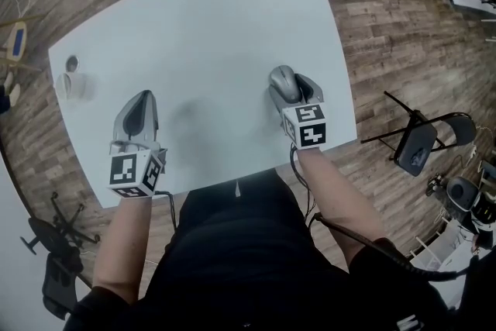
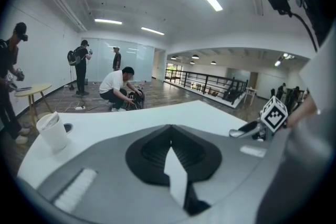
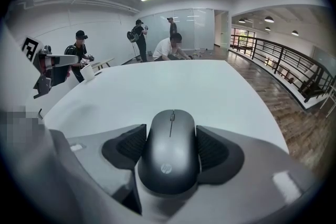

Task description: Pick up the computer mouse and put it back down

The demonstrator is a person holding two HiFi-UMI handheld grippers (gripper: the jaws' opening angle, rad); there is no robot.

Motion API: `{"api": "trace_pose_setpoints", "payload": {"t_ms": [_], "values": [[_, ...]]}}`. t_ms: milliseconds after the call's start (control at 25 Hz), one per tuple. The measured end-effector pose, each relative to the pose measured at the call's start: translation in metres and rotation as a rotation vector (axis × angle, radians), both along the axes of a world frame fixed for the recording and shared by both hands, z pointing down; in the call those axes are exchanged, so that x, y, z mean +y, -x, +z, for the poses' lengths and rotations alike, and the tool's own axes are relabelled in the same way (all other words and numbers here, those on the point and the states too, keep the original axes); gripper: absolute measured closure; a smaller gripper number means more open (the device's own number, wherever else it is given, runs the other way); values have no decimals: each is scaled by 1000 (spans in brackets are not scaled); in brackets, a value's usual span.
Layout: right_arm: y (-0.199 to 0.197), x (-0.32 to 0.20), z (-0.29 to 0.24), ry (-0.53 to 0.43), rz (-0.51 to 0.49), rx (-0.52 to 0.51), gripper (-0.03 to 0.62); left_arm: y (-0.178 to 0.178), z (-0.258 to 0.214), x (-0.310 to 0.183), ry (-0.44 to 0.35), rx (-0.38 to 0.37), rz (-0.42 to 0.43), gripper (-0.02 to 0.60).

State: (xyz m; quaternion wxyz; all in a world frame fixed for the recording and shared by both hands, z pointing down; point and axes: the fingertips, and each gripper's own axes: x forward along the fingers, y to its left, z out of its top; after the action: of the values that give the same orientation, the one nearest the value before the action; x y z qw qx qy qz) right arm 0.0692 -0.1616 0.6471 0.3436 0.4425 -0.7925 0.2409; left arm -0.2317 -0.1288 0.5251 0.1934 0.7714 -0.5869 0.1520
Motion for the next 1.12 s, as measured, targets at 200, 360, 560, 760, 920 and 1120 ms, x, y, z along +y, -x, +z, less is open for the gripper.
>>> {"api": "trace_pose_setpoints", "payload": {"t_ms": [200, 360, 560, 760, 920, 1120], "values": [[2, 3, 2, 1, -9, 7, 299, 0, 1, 5, 2, 1, -4, 574], [2, 1, 3, -2, -12, 19, 299, 2, 2, 6, 3, 3, -10, 574], [2, 0, 5, -3, -12, 26, 298, 4, 3, 10, 7, 5, -19, 574], [3, 1, 6, -9, -16, 35, 297, 4, 1, 12, -1, 6, -19, 574], [3, -2, 6, -16, -17, 35, 296, 2, -1, 12, -6, 4, -20, 574], [3, -3, 6, -36, -26, 29, 292, 4, -2, 19, -7, 0, -26, 574]]}}
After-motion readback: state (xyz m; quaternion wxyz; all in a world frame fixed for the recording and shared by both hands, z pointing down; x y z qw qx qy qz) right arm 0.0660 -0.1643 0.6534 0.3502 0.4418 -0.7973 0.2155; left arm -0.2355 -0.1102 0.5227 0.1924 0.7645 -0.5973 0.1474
